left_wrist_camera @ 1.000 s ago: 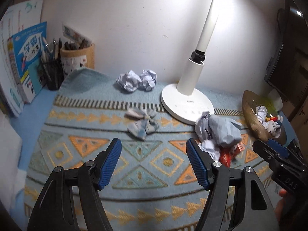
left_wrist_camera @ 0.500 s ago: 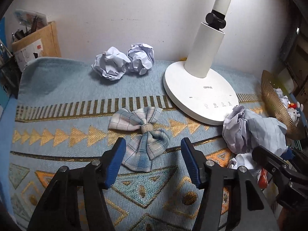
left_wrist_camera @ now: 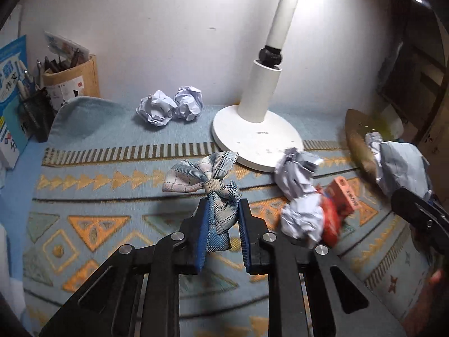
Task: Organize objects
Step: 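Grasp the plaid bow with the left tool while the right tool grasps the grey paper bag, then hold the plaid bow and grey paper bag above the rug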
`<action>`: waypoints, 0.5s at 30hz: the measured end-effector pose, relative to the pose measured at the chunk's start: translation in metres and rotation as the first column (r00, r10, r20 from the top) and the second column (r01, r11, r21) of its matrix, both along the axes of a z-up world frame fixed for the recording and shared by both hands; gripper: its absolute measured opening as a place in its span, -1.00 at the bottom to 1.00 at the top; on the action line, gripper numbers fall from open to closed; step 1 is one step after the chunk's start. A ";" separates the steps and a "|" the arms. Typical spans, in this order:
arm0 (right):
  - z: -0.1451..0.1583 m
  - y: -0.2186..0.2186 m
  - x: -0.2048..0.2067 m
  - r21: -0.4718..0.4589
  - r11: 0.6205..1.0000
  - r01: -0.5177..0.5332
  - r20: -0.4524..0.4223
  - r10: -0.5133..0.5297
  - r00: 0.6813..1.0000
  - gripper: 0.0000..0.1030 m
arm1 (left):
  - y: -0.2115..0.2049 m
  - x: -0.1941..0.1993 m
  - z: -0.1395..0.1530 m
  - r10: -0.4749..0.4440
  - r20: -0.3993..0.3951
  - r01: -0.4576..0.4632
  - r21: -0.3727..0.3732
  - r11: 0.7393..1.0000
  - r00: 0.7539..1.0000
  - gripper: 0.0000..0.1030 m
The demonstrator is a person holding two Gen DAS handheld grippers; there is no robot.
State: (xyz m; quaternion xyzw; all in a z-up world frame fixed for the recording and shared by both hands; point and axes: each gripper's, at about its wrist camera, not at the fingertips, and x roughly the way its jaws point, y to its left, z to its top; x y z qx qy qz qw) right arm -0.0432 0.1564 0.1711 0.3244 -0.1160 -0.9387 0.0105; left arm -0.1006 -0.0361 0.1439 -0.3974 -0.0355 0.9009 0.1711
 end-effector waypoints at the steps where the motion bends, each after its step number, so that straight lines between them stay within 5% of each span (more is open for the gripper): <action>1: 0.002 -0.001 0.010 -0.004 1.000 -0.001 -0.003 0.001 1.000 0.03 | 0.001 0.016 0.004 -0.001 -0.007 0.001 0.013 1.000 1.000 -0.67; 8: -0.036 -0.005 0.067 -0.002 1.000 -0.009 0.087 0.009 0.996 0.03 | 0.027 0.097 -0.005 0.015 -0.056 -0.015 -0.003 1.000 0.998 -0.67; 15: -0.080 0.021 0.080 0.026 0.999 0.043 0.127 -0.046 0.991 0.03 | 0.045 0.105 -0.028 -0.006 -0.039 0.005 -0.030 1.000 0.999 -0.67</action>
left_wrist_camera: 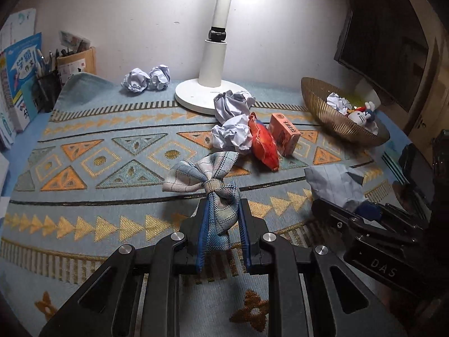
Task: Organize objects
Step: 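Hold the plaid bow and grey paper bag above the rug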
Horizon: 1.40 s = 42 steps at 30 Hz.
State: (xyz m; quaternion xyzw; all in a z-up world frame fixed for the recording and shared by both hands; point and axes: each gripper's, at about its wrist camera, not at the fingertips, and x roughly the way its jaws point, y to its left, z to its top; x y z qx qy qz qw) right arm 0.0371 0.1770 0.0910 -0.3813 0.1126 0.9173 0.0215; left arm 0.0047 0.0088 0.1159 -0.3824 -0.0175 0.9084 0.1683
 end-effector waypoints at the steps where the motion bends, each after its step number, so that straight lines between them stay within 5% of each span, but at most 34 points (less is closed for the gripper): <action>1: -0.004 0.003 0.002 -0.022 1.000 0.000 0.001 0.000 1.000 0.03 | 0.000 0.000 0.000 0.003 -0.006 -0.003 0.004 1.000 1.000 -0.67; 13: 0.000 0.015 0.007 -0.105 0.994 -0.015 -0.056 0.009 0.998 0.05 | 0.010 0.011 -0.008 -0.035 -0.044 0.035 -0.003 0.999 0.998 -0.67; 42: 0.001 0.009 0.008 -0.069 0.997 -0.025 -0.068 0.020 0.998 0.05 | 0.006 0.008 -0.011 -0.023 -0.033 0.024 0.020 1.000 0.999 -0.66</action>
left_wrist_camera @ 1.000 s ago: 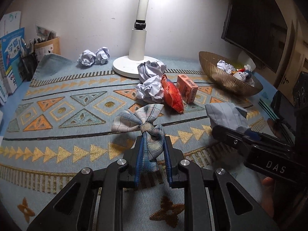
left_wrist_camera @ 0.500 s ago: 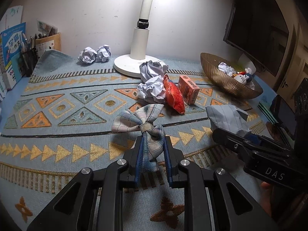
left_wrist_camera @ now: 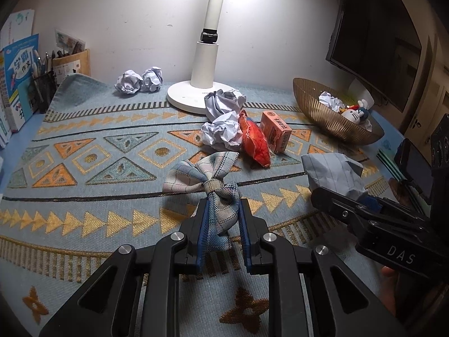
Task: Organize objects
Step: 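Hold the plaid bow and grey paper bag above the rug, then carry the bow and paper bag into the brown glass bowl and release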
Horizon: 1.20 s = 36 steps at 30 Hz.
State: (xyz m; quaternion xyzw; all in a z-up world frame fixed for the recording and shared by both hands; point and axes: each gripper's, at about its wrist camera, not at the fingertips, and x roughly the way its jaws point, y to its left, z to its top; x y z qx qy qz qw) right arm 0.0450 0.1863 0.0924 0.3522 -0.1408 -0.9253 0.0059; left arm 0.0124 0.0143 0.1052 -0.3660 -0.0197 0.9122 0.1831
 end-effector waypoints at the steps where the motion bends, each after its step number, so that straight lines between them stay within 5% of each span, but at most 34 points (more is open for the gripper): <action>1: 0.000 0.000 0.000 0.001 1.000 0.000 0.000 0.000 1.000 0.05 | 0.000 0.000 0.000 0.000 0.000 0.000 0.000 1.000 1.000 -0.66; 10: 0.002 -0.001 0.002 0.013 1.000 0.004 -0.006 -0.004 1.000 0.05 | 0.005 0.004 0.004 -0.003 -0.003 0.003 -0.014 1.000 1.000 -0.66; 17: 0.022 0.021 0.008 -0.056 0.998 0.034 -0.010 -0.035 0.999 0.05 | 0.043 -0.001 0.081 -0.144 -0.105 0.144 -0.006 0.990 0.984 -0.66; 25: 0.125 0.100 0.020 0.033 0.964 0.262 -0.194 -0.251 0.948 0.05 | 0.133 -0.087 0.143 -0.276 -0.099 0.281 0.041 0.959 0.956 -0.66; 33: 0.152 0.185 -0.055 -0.016 0.917 0.399 -0.142 -0.397 0.907 0.05 | 0.225 -0.155 0.135 -0.297 -0.092 0.299 0.012 0.954 0.950 -0.62; 34: 0.149 0.194 -0.065 -0.028 0.908 0.418 -0.128 -0.418 0.900 0.05 | 0.233 -0.159 0.130 -0.300 -0.093 0.302 0.007 0.953 0.949 -0.58; 36: 0.141 0.212 -0.085 -0.043 0.893 0.449 -0.089 -0.451 0.888 0.25 | 0.247 -0.169 0.120 -0.305 -0.084 0.306 -0.004 0.952 0.949 -0.03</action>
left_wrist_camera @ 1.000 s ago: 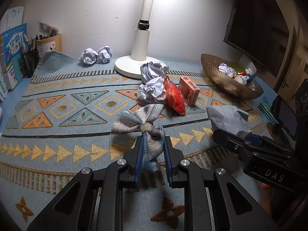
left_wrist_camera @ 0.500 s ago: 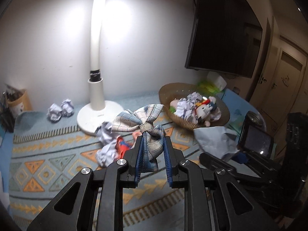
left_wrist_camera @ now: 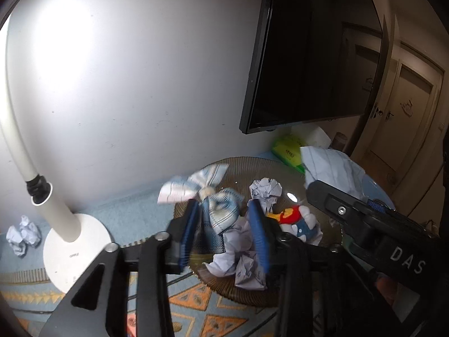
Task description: Organize objects
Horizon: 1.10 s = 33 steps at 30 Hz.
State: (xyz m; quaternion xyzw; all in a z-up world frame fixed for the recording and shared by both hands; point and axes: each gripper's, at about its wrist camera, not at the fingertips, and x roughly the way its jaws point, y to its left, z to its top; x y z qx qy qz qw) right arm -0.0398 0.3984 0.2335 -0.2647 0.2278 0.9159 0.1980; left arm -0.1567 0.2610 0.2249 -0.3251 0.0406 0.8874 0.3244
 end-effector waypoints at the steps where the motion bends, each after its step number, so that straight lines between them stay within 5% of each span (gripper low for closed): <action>1: -0.005 0.009 -0.009 -0.020 1.000 0.018 0.018 -0.017 1.000 0.47 | 0.004 -0.004 -0.004 0.003 0.008 -0.003 -0.009 1.000 1.000 0.08; 8: -0.015 0.018 0.004 -0.080 0.996 0.027 0.004 -0.027 1.000 0.50 | -0.012 0.010 -0.003 -0.018 0.033 0.018 0.008 1.000 0.999 0.11; 14: -0.001 -0.058 0.059 -0.026 0.991 -0.132 -0.079 0.130 0.988 0.57 | -0.086 0.072 0.020 0.067 -0.108 -0.064 0.032 0.997 0.992 0.18; 20: 0.010 -0.140 0.085 0.057 0.952 -0.302 -0.096 0.306 0.947 0.60 | -0.189 0.120 0.017 0.257 -0.095 -0.240 0.158 0.958 0.962 0.58; 22: 0.005 -0.162 0.090 0.075 0.938 -0.339 -0.116 0.346 0.931 0.70 | -0.220 0.132 0.006 0.342 -0.127 -0.322 0.154 0.934 0.931 0.59; 26: -0.034 -0.198 0.094 0.110 0.927 -0.358 -0.137 0.371 0.919 0.88 | -0.265 0.134 -0.042 0.470 -0.113 -0.470 0.029 0.882 0.875 0.58; 30: -0.080 -0.220 0.082 0.112 0.916 -0.385 -0.069 0.394 0.917 0.88 | -0.296 0.125 -0.091 0.529 0.020 -0.530 -0.002 0.848 0.848 0.58; 33: -0.097 -0.233 0.077 0.128 0.896 -0.425 -0.045 0.434 0.900 0.88 | -0.296 0.119 -0.109 0.533 0.044 -0.534 0.005 0.846 0.845 0.58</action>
